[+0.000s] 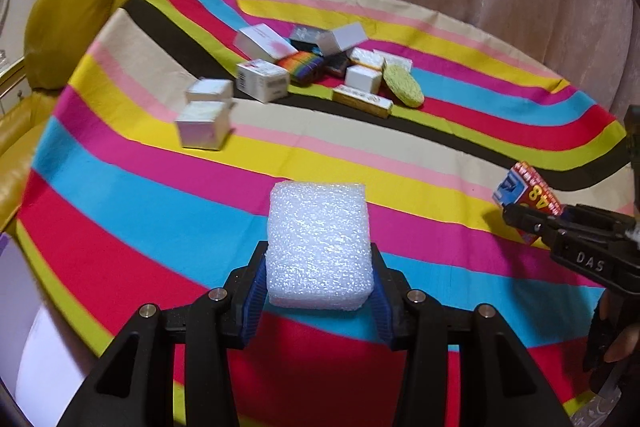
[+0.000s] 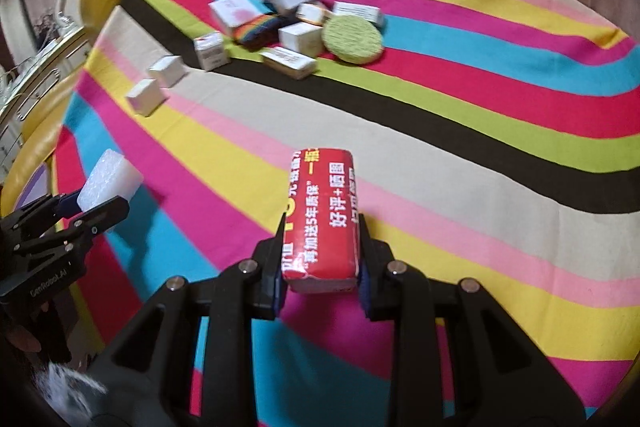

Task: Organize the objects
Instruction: 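Carry the white foam block in the left tool while the right tool carries the red packet, then open the left tool over the storage box while the right tool releases the red packet there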

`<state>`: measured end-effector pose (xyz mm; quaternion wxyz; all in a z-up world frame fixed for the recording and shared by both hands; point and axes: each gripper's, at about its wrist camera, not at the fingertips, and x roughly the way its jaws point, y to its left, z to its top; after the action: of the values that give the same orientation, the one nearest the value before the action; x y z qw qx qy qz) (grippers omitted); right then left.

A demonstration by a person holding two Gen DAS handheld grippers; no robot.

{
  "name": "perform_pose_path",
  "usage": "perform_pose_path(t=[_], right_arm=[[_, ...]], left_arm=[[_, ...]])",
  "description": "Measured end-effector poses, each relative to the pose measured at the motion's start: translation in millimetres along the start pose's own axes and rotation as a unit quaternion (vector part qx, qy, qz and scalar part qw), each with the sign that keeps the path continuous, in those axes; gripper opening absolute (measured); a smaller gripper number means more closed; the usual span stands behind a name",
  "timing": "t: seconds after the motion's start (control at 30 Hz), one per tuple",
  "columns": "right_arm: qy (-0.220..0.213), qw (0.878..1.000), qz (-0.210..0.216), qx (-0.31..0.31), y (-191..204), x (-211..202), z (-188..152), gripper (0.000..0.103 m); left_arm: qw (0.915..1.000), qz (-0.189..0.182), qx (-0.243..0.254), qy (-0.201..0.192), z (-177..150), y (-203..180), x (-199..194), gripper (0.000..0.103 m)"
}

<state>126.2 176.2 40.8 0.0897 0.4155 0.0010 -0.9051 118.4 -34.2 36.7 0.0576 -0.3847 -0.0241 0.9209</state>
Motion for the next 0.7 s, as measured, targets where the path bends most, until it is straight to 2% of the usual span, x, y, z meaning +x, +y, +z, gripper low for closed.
perform_pose_path(t=[0.3,0.57,0.7], right_arm=[[-0.012,0.999,0.029,-0.033,37,-19,3,0.032],[-0.017,0.992,0.069,-0.104,99,-32,-2,0.032],[-0.022,0.984,0.077,-0.160,139,-40,-6,0.032]], left_arm=[[0.9984,0.015,-0.039,-0.039,-2,43,-52,0.046],[0.9933,0.037,-0.086,-0.068,-7,92,-98,0.046],[0.9894,0.064,-0.099,-0.085,-15,115,-124,0.046]])
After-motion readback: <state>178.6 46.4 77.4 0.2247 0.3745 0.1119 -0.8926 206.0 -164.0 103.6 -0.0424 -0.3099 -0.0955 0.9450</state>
